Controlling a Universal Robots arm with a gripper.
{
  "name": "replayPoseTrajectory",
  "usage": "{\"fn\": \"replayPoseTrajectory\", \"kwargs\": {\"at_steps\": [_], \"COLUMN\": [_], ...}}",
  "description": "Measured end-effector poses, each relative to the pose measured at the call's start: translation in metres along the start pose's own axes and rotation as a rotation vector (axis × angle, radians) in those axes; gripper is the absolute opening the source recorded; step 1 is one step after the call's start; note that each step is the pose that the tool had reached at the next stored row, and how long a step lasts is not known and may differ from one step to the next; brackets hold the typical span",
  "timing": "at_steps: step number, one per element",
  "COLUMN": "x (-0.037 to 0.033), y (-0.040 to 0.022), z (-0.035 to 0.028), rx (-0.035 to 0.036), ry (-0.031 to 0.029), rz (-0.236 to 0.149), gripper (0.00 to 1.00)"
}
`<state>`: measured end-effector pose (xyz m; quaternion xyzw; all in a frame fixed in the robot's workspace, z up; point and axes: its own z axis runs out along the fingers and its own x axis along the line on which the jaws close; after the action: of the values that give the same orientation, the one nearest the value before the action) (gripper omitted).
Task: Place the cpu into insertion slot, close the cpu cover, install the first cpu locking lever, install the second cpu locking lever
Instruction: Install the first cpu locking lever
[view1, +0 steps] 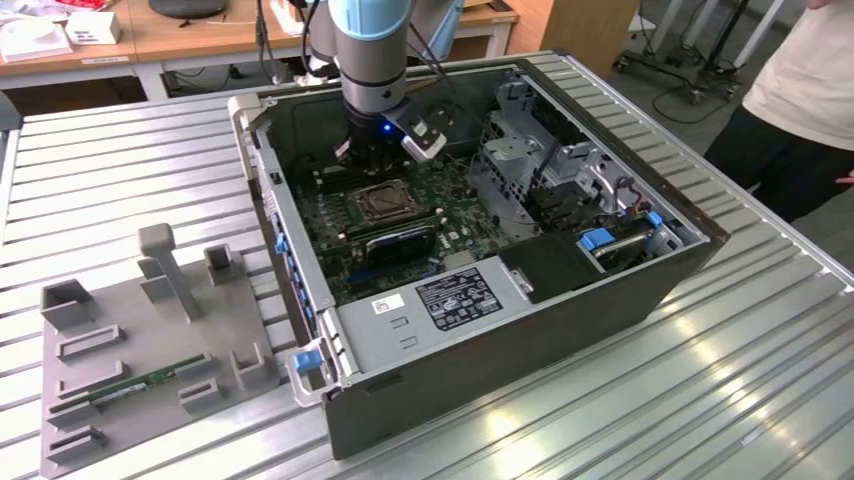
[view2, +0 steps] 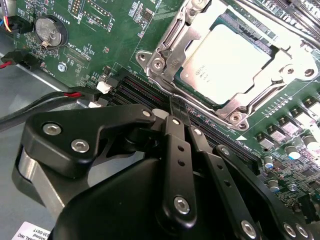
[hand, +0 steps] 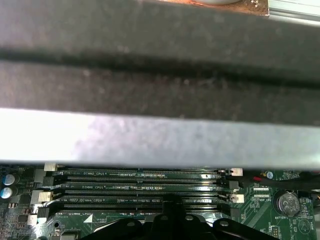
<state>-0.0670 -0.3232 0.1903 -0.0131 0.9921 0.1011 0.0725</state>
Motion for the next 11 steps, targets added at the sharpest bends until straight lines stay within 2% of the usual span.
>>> {"fn": "replayPoseTrajectory", "kwargs": {"at_steps": [3, 11], "x": [-0.0006, -0.0011], "y": [0.0007, 0.0015], "z": [-0.002, -0.0071], "rx": [-0.0015, 0.0001], "ry": [-0.001, 0.0001], "rz": [0.0, 0.0], "gripper": [0.11, 0.11]}}
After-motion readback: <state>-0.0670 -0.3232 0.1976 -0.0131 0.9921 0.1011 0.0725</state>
